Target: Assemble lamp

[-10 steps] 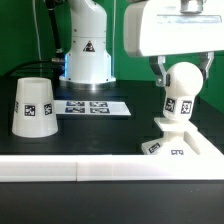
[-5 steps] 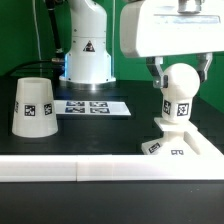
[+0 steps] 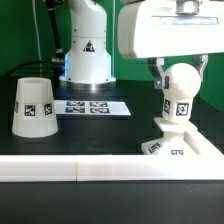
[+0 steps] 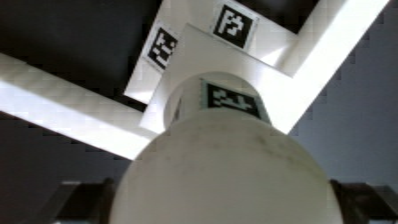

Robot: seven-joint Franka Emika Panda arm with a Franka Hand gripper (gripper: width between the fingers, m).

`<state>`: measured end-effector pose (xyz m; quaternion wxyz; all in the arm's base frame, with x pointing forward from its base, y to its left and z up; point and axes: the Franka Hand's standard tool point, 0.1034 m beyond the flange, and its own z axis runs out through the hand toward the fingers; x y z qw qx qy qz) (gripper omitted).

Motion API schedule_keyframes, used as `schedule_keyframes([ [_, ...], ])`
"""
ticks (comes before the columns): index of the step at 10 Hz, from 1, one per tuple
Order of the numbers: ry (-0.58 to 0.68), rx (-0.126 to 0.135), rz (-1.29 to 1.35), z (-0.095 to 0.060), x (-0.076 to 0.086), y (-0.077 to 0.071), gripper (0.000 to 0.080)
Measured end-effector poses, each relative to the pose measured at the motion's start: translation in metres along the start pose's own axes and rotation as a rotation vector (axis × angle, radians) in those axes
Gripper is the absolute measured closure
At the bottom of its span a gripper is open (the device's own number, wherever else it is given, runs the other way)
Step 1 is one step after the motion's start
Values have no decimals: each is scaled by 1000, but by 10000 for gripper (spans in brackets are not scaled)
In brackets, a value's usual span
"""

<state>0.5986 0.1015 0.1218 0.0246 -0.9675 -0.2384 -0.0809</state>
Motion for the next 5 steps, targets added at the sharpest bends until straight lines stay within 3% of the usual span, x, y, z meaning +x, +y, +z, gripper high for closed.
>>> schedule_keyframes([
  [3, 8, -2, 66, 0, -1, 1, 223],
  [5, 33, -11, 288, -3, -7, -3, 223],
])
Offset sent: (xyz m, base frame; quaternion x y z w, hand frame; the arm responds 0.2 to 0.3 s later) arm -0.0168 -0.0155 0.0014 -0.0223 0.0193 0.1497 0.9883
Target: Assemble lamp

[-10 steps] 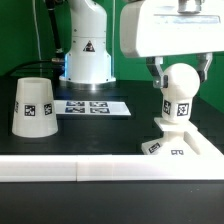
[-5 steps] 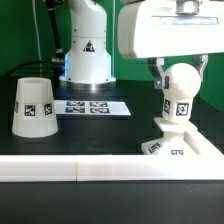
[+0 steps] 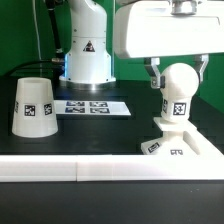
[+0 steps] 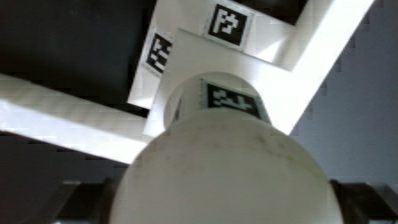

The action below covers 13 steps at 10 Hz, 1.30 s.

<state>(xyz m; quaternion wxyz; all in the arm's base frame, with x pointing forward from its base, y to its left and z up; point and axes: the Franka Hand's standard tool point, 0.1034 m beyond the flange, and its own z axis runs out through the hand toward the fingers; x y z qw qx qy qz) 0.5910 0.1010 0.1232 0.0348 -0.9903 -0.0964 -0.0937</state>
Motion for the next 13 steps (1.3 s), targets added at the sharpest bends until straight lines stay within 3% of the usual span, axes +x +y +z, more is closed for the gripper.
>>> schedule_keyframes([
  [5, 50, 0, 394, 1, -5, 4, 222],
  [10, 44, 34, 708, 1, -5, 5, 222],
  [13, 12, 71, 1079, 0, -8, 4, 220],
])
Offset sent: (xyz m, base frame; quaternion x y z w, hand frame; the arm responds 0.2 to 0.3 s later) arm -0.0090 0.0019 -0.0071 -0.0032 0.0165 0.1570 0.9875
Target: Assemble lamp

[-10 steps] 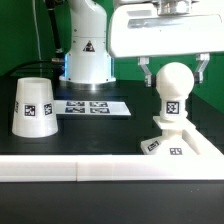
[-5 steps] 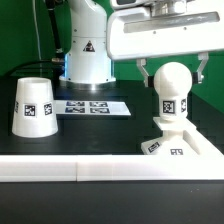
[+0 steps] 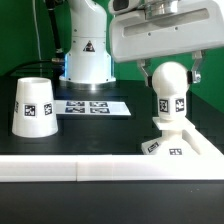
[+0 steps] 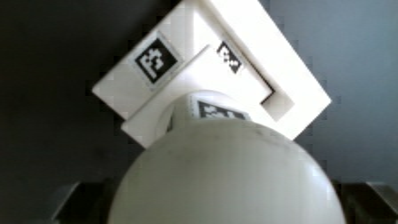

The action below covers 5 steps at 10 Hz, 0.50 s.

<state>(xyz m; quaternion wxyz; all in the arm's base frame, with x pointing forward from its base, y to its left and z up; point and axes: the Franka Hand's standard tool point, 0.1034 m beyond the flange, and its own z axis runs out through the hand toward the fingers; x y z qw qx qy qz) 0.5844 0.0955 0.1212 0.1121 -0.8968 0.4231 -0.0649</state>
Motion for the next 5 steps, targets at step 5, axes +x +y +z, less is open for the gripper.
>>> schedule_keyframes([
  [5, -83, -2, 437, 3, -4, -2, 220],
])
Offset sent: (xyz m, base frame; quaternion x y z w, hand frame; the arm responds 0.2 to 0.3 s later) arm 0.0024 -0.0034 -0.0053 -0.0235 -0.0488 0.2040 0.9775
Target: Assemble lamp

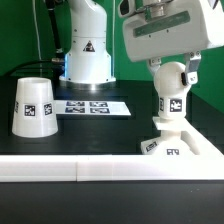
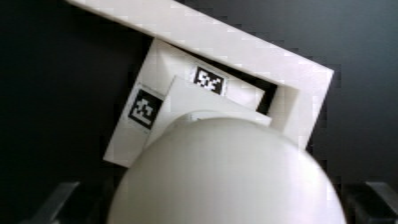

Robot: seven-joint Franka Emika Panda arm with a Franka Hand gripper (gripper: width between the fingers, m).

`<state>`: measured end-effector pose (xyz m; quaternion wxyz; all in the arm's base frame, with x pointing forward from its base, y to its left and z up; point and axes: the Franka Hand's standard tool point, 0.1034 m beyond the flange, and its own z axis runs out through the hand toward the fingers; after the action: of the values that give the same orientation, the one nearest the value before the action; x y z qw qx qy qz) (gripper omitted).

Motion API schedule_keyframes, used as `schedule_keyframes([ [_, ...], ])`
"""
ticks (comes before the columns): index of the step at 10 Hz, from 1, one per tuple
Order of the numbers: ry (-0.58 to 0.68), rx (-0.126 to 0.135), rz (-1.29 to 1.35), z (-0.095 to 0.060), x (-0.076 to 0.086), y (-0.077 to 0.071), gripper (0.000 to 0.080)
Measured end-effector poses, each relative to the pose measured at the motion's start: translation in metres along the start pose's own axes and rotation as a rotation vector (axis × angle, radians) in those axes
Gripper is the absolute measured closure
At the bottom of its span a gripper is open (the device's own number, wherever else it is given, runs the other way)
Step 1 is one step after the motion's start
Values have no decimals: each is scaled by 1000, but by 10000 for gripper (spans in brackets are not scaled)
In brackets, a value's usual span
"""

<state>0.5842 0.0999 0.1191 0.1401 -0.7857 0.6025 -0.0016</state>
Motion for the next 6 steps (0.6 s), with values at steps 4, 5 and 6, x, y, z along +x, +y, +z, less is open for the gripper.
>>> schedule_keyframes([
  [4, -21, 4, 125, 1, -2, -1, 161],
  [5, -14, 1, 38, 1, -2, -1, 112],
  [6, -7, -4, -66, 2, -3, -1, 112],
])
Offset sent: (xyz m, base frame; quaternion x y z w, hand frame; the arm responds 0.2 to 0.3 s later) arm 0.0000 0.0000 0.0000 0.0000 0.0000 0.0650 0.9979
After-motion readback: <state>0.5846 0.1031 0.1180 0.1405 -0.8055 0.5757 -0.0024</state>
